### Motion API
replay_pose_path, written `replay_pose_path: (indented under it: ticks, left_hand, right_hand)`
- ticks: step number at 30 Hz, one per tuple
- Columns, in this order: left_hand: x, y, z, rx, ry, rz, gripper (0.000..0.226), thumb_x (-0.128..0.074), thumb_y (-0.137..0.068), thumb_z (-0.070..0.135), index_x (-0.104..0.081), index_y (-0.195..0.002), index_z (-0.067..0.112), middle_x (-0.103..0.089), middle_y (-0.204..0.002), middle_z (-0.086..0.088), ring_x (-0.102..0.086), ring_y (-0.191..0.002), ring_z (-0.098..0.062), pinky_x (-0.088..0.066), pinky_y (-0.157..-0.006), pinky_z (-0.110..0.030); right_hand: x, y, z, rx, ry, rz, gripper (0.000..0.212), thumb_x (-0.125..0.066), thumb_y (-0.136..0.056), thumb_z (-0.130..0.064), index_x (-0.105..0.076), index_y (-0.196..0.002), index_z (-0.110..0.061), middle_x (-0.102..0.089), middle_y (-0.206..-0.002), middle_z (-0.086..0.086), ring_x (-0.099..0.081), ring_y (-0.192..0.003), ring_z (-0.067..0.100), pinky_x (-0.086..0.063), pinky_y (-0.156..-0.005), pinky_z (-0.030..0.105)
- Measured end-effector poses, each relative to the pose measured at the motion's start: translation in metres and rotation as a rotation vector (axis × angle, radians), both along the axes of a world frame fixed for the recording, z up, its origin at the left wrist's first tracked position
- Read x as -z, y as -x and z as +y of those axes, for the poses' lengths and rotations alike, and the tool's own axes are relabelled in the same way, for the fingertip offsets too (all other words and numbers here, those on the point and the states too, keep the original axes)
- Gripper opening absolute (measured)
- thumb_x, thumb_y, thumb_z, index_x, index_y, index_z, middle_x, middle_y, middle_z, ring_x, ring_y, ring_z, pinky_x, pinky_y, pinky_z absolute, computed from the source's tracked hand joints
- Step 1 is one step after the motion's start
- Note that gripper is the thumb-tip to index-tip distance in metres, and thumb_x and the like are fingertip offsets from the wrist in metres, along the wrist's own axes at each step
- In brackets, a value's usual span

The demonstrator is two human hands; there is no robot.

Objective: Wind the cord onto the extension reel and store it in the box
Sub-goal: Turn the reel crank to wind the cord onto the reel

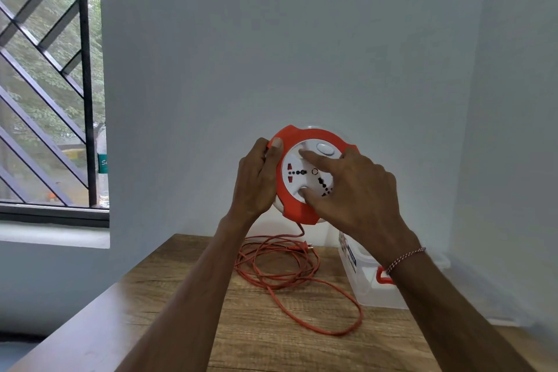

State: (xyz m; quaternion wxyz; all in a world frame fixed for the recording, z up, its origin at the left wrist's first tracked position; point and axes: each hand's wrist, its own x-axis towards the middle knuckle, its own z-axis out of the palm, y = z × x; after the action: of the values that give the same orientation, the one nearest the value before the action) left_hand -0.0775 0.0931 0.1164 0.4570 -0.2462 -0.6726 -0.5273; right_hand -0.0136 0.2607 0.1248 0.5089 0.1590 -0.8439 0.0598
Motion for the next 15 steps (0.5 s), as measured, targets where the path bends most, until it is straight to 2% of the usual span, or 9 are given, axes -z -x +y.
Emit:
replay_pose_path:
  ticks: [3, 7, 9, 12, 13, 15]
  left_hand:
    - [0.0, -0.001, 0.0, -0.007, 0.006, -0.006, 0.037, -0.039, -0.098, 0.048, -0.056, -0.093, 0.015, -0.067, -0.079, 0.006, -0.067, -0.06, -0.013, -0.057, -0.054, -0.03]
    - [0.0, -0.001, -0.001, 0.004, 0.005, -0.006, 0.031, -0.039, -0.099, 0.045, -0.055, -0.093, 0.019, -0.068, -0.082, 0.012, -0.069, -0.062, -0.01, -0.058, -0.053, -0.023]
    - [-0.001, -0.001, -0.002, 0.012, -0.001, 0.003, 0.033, -0.039, -0.099, 0.044, -0.055, -0.093, 0.017, -0.068, -0.08, 0.009, -0.068, -0.061, -0.011, -0.056, -0.052, -0.022]
    - [-0.001, -0.002, -0.002, 0.004, 0.002, 0.017, 0.029, -0.039, -0.099, 0.044, -0.054, -0.091, 0.021, -0.067, -0.079, 0.01, -0.067, -0.06, -0.011, -0.056, -0.051, -0.021]
    - [-0.002, -0.002, -0.001, 0.002, 0.004, 0.022, 0.027, -0.038, -0.099, 0.043, -0.054, -0.09, 0.023, -0.067, -0.079, 0.013, -0.067, -0.06, -0.01, -0.055, -0.052, -0.019]
    - [-0.002, -0.003, -0.001, 0.0, 0.005, 0.029, 0.026, -0.038, -0.099, 0.043, -0.054, -0.091, 0.024, -0.067, -0.077, 0.016, -0.067, -0.061, -0.007, -0.054, -0.052, -0.016]
  right_hand:
    - [-0.002, -0.001, -0.004, -0.004, 0.074, -0.027, 0.069, -0.05, -0.077, -0.073, -0.052, -0.133, -0.034, -0.07, -0.113, 0.002, -0.068, -0.091, 0.024, -0.057, -0.076, 0.038]
    - [-0.007, -0.003, 0.0, -0.06, 0.062, -0.035, 0.064, -0.045, -0.082, -0.069, -0.056, -0.131, -0.029, -0.072, -0.109, 0.001, -0.069, -0.088, 0.021, -0.057, -0.079, 0.037]
    - [-0.01, -0.004, 0.003, -0.117, 0.032, -0.016, 0.052, -0.053, -0.085, -0.059, -0.06, -0.125, -0.027, -0.072, -0.105, 0.002, -0.068, -0.087, 0.021, -0.056, -0.078, 0.035]
    - [-0.013, -0.004, 0.007, -0.189, -0.048, 0.064, 0.028, -0.072, -0.081, -0.028, -0.07, -0.109, -0.024, -0.068, -0.108, 0.007, -0.063, -0.095, 0.025, -0.055, -0.075, 0.037]
    - [-0.014, -0.003, 0.008, -0.201, -0.092, 0.052, 0.028, -0.076, -0.077, -0.02, -0.072, -0.104, -0.024, -0.066, -0.111, 0.008, -0.06, -0.1, 0.027, -0.055, -0.075, 0.039]
    - [-0.015, -0.003, 0.007, -0.198, -0.18, -0.04, 0.041, -0.083, -0.067, -0.016, -0.072, -0.104, -0.03, -0.06, -0.123, 0.008, -0.054, -0.112, 0.03, -0.054, -0.079, 0.044]
